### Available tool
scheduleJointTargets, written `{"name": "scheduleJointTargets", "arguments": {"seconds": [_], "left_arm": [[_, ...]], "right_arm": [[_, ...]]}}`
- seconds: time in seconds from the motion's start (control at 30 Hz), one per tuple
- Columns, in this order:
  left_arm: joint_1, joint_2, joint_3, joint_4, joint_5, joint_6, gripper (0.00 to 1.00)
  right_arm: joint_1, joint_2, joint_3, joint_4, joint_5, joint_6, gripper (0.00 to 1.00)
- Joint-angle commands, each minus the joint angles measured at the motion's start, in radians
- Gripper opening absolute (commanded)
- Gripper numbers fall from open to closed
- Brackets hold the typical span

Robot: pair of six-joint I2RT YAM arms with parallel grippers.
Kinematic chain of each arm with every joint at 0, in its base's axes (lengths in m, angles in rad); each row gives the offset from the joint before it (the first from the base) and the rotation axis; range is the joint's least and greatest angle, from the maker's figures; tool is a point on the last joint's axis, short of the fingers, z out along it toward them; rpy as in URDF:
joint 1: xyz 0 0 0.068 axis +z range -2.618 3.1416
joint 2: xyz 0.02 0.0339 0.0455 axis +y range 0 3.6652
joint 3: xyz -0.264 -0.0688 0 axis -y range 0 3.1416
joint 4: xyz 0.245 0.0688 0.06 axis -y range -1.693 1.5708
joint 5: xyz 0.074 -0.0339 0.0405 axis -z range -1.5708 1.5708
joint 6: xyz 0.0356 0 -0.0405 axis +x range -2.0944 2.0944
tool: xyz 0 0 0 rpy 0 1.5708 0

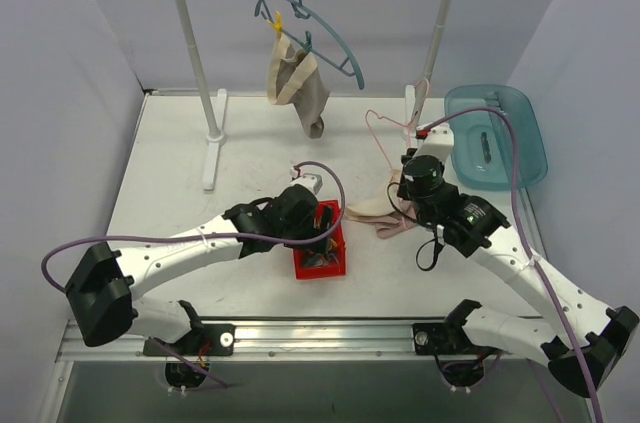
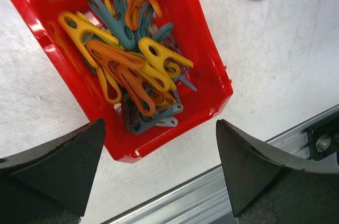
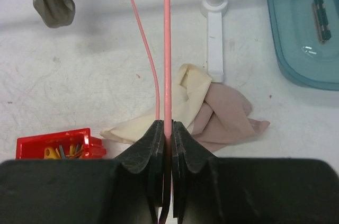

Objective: Remove the underwear clipped to the hanger

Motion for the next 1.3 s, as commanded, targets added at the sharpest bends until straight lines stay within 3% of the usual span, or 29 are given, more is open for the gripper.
{"name": "scheduleJointTargets", "arguments": {"seconds": [0.0,0.2,0.33,0.6,0.87,1.27], "left_arm": [[0.031,-0.068,0.069,0.032,-0.069,0.014,0.94],[0.089,-0.197,0.059,0.047,-0.095,0.025,0.94],[0.126,-0.28,0.03,0.059,-0.091,0.035,0.94],[0.164,-0.365,-0.025,0.097,-0.062,0.046,0.94],[0.174,-0.388,-0.062,0.131,-0.043,0.043,0.94],[0.181,-0.397,-0.076,0.127,-0.039,0.029,0.94]], "right_arm": [[-0.018,0.027,0.115,0.011,0.039,-0.071,0.0],[-0.084,0.139,0.325,0.021,-0.014,-0.281,0.0],[-0.233,0.229,0.477,0.049,-0.174,-0.392,0.0],[-0.278,0.328,0.552,0.276,-0.326,-0.673,0.0],[-0.328,0.386,0.623,0.366,-0.384,-0.701,0.0],[-0.38,0.572,0.758,0.32,-0.415,-0.619,0.0]]}}
